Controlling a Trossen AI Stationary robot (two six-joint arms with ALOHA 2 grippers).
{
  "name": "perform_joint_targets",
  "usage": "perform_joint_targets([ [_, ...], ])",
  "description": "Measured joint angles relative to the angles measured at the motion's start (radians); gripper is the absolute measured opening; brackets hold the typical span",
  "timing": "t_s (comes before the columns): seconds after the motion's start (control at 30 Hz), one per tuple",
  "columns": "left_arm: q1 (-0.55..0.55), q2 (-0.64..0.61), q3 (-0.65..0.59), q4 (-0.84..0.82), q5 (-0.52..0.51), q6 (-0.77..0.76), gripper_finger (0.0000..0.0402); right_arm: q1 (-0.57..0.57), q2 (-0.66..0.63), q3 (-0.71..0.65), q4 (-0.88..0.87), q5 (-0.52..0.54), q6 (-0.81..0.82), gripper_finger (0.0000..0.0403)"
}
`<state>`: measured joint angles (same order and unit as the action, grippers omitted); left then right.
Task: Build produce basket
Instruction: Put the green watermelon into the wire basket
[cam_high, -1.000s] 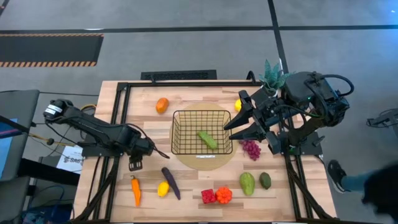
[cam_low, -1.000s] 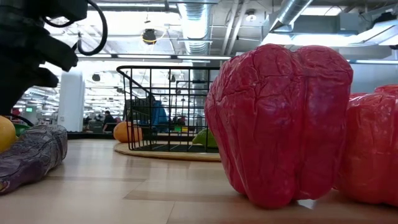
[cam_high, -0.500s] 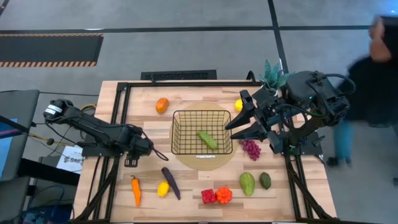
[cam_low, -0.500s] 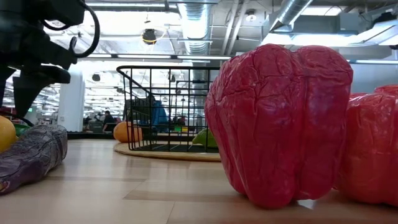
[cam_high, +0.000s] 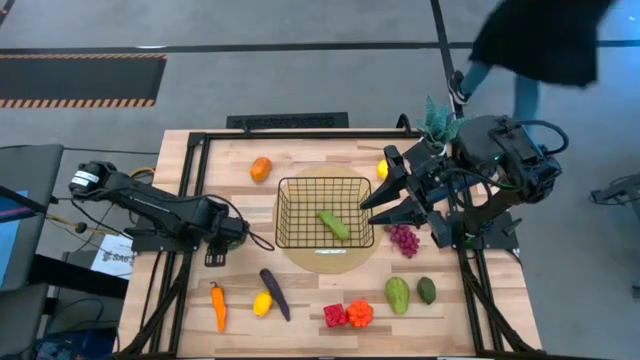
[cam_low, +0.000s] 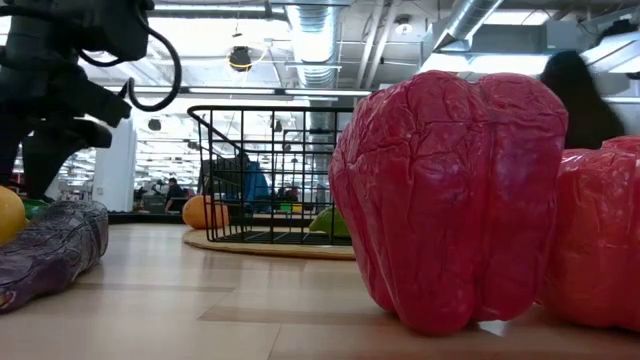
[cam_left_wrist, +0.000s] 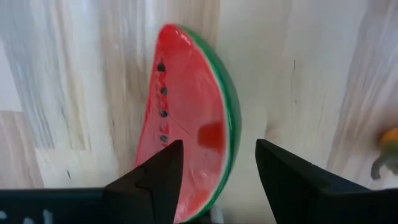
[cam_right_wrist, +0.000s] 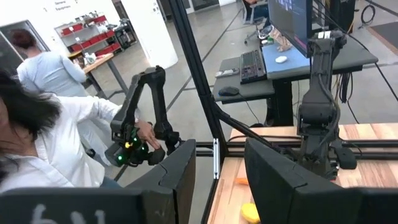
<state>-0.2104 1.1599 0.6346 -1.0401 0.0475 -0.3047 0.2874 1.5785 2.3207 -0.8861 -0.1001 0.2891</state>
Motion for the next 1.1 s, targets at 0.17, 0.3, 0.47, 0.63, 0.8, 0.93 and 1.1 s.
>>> perform_joint_targets([
  [0.17,0.014,0.000,0.000,0.011,0.004,-0.009,0.0187,0.001,-0.001,0.000,-0.005,0.000,0.001,0.0155],
  [0.3,0.014,0.000,-0.003,0.016,0.019,-0.013,0.0187,0.001,0.000,0.000,-0.008,-0.001,0.001,0.0154],
  [0.47,0.014,0.008,-0.019,0.033,0.039,-0.049,0.0187,0.002,0.000,0.000,-0.025,-0.002,0.001,0.0151],
  [0.63,0.014,0.008,-0.019,0.044,0.021,-0.101,0.0187,0.004,0.000,0.000,-0.026,-0.003,0.000,0.0151],
  [0.8,0.014,0.004,-0.077,0.115,0.038,-0.176,0.0187,0.010,0.000,0.000,-0.025,-0.004,0.000,0.0152],
  [0.93,0.014,0.004,-0.094,0.130,0.031,-0.214,0.0178,0.014,0.000,0.000,-0.025,-0.004,0.000,0.0147],
  [1.1,0.015,0.006,-0.073,0.130,0.002,-0.215,0.0086,0.020,0.000,0.000,-0.025,-0.004,0.000,0.0142],
])
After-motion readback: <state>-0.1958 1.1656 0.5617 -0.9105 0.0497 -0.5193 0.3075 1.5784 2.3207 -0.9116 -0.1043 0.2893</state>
